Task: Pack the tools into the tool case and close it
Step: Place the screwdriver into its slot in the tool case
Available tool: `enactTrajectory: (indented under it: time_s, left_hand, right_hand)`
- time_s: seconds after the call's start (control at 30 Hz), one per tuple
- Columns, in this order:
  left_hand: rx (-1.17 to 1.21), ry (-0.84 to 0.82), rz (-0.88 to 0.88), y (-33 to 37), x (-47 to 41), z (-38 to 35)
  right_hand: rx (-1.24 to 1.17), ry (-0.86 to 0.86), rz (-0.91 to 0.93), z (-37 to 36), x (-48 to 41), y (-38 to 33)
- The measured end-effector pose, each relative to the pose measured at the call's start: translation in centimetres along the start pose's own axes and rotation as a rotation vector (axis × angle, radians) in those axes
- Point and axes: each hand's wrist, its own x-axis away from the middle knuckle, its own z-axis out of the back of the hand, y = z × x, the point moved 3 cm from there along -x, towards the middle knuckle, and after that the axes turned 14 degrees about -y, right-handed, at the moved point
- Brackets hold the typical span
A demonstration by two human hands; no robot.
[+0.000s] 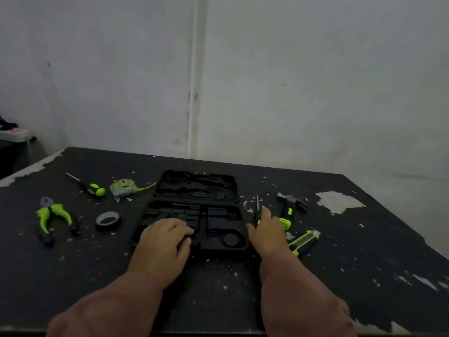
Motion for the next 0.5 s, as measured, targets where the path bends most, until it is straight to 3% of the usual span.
enactTrajectory:
  time_s: [0.23, 0.37, 0.5]
  left_hand:
    - [0.047, 0.033, 0.006, -0.7, 1.1, 0.2]
    - [0.151, 0.018, 0.001, -1.3, -0.6, 1.4]
    - [0.307, 0.04, 0.042, -2.8, -3.5, 2.9]
  right_hand:
    - [0.066, -0.136, -0.069, 0.0, -0.8, -0.5]
    - [-0.182, -0.119, -0.086, 0.9, -1.5, 0.0]
    - [-0.566, -0.014, 0.063, 1.7, -1.2, -0.1]
